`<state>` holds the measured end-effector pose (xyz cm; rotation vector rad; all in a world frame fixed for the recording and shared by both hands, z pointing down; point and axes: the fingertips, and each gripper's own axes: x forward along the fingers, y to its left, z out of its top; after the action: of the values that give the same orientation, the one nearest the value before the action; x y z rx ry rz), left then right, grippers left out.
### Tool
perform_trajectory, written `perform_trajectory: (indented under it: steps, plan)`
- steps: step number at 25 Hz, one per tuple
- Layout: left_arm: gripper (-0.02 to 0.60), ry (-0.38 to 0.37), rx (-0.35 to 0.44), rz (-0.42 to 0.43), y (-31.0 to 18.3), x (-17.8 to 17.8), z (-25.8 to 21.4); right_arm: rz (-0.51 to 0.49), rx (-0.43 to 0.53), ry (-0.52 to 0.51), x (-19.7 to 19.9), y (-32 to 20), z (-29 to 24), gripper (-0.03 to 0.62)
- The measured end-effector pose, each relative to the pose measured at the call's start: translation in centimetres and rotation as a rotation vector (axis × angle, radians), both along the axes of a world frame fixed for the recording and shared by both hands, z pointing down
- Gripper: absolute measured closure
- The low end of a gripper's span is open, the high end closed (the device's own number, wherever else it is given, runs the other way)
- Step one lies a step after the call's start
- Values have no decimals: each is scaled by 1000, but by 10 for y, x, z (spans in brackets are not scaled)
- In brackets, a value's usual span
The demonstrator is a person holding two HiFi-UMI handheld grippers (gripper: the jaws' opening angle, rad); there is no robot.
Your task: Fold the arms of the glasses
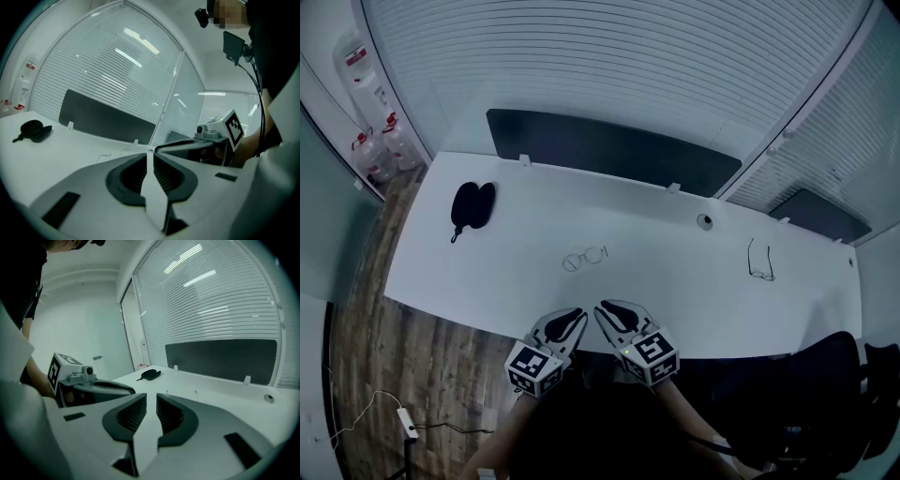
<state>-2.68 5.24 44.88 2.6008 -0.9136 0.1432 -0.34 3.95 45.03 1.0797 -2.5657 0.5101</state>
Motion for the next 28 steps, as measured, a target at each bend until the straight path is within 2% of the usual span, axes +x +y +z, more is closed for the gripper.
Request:
perform_trajectory:
  steps: [4, 10, 15, 18, 21, 28]
  plan:
    - [537, -14, -14, -18, -24, -15, 17, 17, -14, 60, 6, -20, 14, 528]
    - [476, -78, -15, -29, -55, -27, 38, 29, -47, 100, 11, -42, 31, 501]
    - [424, -176, -10, -25, -79, -34, 66, 42, -59, 134, 19, -59, 50, 485]
    - [394, -224, -18, -10, -92, -36, 81, 45, -76, 144, 23, -65, 59, 476]
    - [382, -242, -27, -2, -102, -34, 89, 39, -89, 162, 25, -69, 67, 473]
    - [354, -280, 12, 51, -120, -19, 88, 25, -116, 230, 36, -89, 89, 459]
